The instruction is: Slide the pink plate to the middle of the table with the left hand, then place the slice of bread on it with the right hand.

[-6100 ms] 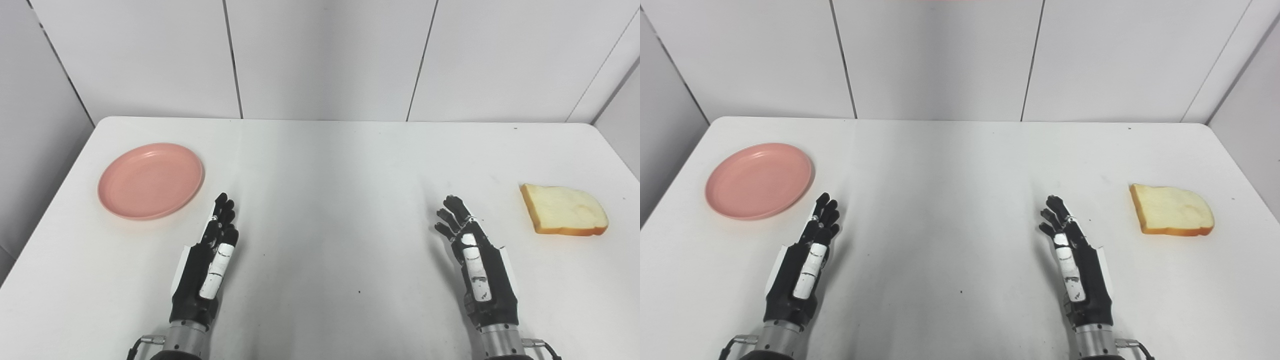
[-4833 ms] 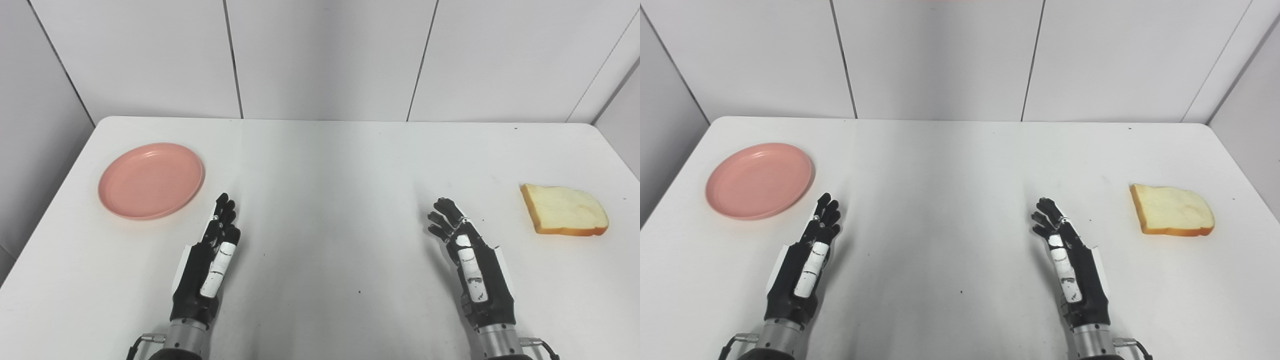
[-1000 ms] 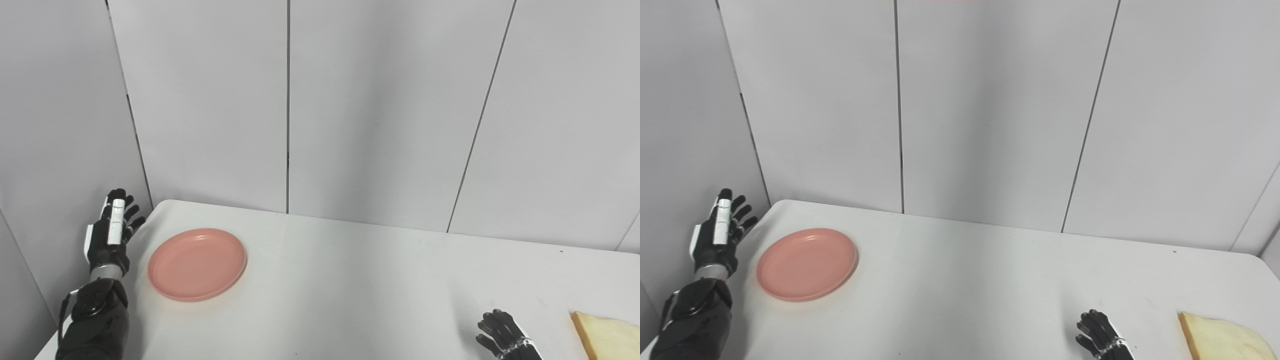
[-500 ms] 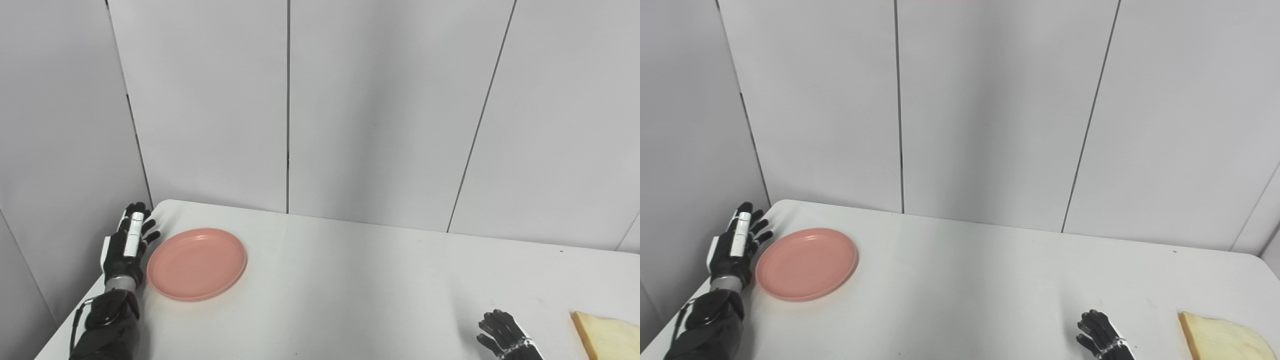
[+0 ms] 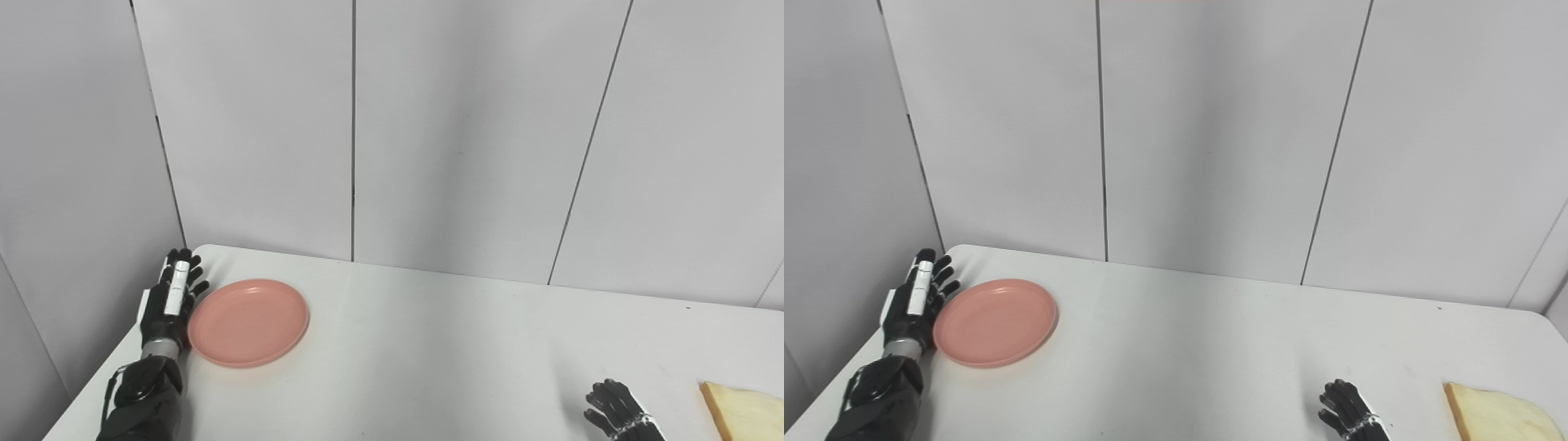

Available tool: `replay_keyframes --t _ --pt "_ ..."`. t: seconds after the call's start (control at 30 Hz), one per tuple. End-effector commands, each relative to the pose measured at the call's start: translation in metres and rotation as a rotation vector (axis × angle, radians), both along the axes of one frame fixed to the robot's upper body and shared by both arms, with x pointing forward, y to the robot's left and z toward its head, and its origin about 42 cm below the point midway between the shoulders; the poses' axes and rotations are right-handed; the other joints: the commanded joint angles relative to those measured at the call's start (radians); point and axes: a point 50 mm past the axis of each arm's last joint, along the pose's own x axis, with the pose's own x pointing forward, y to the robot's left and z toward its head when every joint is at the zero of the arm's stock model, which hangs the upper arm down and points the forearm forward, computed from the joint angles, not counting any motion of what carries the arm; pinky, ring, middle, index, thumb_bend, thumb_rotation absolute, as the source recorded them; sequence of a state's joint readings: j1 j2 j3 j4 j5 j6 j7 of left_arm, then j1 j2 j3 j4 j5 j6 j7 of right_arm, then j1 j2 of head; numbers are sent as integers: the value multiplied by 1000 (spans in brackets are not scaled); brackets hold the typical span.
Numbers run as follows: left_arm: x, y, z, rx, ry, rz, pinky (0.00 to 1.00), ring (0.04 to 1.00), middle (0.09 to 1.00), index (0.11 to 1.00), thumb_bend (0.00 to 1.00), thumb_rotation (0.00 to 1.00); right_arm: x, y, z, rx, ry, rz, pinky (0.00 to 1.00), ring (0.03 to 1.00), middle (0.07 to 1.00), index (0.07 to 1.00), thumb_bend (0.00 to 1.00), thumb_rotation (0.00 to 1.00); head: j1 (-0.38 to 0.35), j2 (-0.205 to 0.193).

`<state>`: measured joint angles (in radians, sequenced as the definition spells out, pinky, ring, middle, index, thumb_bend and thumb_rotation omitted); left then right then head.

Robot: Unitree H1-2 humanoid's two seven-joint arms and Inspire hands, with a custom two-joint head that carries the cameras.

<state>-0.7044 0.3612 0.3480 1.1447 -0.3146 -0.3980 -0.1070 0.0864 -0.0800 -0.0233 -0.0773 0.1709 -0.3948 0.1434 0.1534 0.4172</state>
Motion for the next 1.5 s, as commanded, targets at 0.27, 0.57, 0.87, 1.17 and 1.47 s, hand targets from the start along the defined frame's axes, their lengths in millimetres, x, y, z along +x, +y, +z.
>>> replay_keyframes --t 0.27,0.57,0.87,1.17,1.47 --pt "26 -24 40 30 -125 -116 785 899 877 966 937 757 -10 -6 -59 -29 211 -20 805 834 843 836 726 879 -14 4" --pt "27 -49 25 14 -95 -185 786 884 885 968 893 763 -10 -4 -59 -25 210 -12 798 825 838 831 739 872 -22 8" --pt "28 -91 6 -25 -61 -238 749 844 844 939 893 710 -13 0 -56 -36 206 -2 794 822 836 832 736 879 -36 16" --pt "31 -131 6 -26 -61 -316 727 816 803 918 1000 698 -15 5 -54 -37 198 3 774 799 822 823 730 861 -59 25" --pt "32 -168 6 -27 -58 -404 760 836 830 928 1000 698 -17 11 -51 -57 203 3 755 793 822 814 737 861 -79 33"
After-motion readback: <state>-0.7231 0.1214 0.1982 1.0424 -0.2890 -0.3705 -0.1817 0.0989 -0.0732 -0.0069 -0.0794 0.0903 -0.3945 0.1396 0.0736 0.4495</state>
